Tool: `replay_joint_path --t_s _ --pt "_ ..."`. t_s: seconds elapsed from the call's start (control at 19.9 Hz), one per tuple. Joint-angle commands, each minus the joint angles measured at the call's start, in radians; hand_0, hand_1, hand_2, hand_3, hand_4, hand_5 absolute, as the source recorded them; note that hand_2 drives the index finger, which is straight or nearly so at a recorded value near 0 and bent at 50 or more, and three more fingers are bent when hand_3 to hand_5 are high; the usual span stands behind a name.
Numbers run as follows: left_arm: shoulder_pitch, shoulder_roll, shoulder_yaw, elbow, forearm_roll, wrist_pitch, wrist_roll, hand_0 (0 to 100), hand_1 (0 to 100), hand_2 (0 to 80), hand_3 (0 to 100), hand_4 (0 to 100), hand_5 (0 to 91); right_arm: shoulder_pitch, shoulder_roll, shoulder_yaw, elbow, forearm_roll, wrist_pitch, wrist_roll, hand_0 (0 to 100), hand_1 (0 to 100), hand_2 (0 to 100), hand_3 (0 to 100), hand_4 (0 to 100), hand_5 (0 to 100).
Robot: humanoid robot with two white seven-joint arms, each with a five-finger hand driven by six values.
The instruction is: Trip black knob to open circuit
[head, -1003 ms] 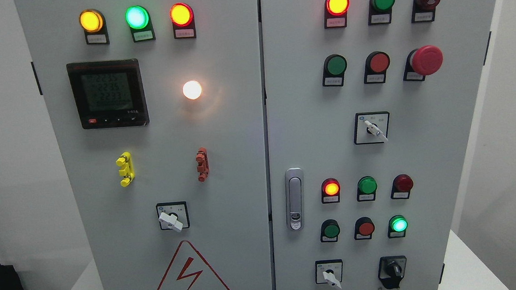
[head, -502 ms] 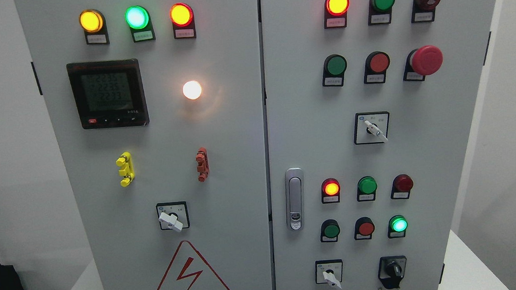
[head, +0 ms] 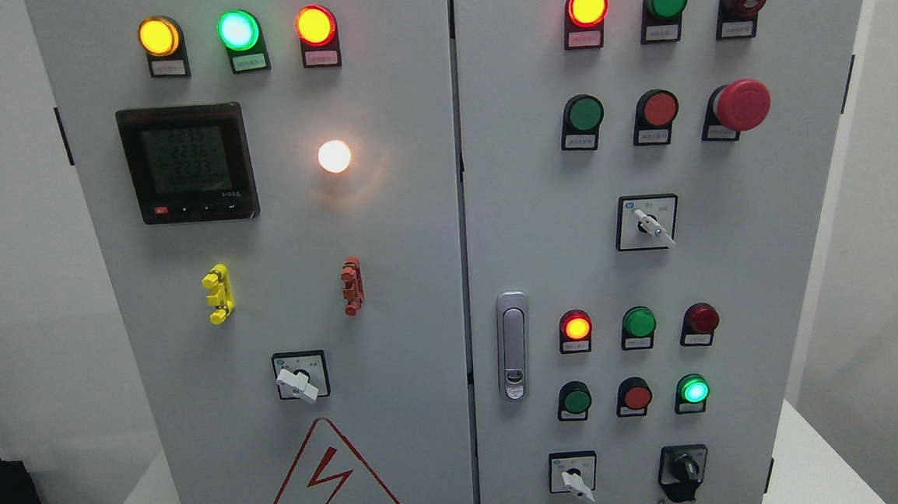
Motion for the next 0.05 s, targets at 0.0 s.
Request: replay_joint_path --t_s 0.0 --pt "0.000 0.000 0.000 0.000 -0.023 0.001 0.000 12 39 0.0 0 0 0.0 0.004 0.000 -0.018 -0.003 -0.013 0.000 0.000 0 0 0 0 0 0"
